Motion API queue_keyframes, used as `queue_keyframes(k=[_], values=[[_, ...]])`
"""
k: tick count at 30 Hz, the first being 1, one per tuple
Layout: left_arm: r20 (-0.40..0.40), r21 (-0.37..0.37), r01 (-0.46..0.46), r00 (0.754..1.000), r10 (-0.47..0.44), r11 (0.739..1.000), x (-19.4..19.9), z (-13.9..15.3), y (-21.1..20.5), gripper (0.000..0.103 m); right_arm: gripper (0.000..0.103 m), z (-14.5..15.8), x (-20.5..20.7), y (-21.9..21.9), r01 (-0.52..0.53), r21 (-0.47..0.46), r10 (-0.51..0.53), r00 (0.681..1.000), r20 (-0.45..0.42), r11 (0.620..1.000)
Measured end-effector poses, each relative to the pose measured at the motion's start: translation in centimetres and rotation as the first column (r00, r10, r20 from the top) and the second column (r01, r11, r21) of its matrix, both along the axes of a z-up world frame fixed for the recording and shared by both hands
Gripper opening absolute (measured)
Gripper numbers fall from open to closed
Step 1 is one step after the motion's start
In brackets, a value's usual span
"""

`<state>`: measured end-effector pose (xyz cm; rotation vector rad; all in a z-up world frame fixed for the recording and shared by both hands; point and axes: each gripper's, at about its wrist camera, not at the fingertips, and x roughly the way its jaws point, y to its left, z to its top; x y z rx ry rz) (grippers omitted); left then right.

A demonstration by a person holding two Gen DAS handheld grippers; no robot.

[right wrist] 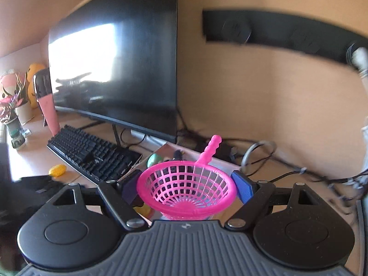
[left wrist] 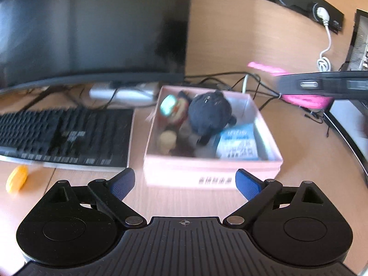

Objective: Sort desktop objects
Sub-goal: 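Lift the plush cat with the left tool while the right tool lifts the pink net, then drop the plush cat into the pink box with the left tool while the right lowers the net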

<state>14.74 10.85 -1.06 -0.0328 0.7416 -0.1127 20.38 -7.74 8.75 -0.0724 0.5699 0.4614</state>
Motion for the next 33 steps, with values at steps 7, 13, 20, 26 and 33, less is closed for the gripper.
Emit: queue_keyframes(k=[7,13,20,26,33], values=[[-0.036,0.028,-0.094,0.995,0.095,0.995,-2.8,-0.1,2.2,0.100,0.101,-5.9,5.9,3.2,0.037,0.025,-0.035,0.995,-0.088,0.999],[-0.049,0.017,-0.170,0.984,0.171,0.985,-4.0,0.2,4.0,0.101,0.091,-6.0,7.1,5.9,-0.029,-0.059,0.029,1.000,0.004,0.998],[-0.049,0.006,-0.173,0.984,0.173,0.985,-4.8,0.2,3.9,0.101,0.039,-6.9,11.9,6.4,0.056,0.085,-0.035,0.973,-0.228,0.995],[-0.063,0.011,-0.141,0.988,0.142,0.990,-3.0,-0.7,3.2,0.101,0.039,-6.4,6.8,5.4,-0.141,0.130,0.171,0.951,-0.256,0.981],[-0.046,0.000,-0.058,0.997,0.058,0.998,-0.9,-0.6,0.6,0.102,0.042,-6.8,2.6,2.0,-0.128,-0.042,0.119,0.978,-0.168,0.991]])
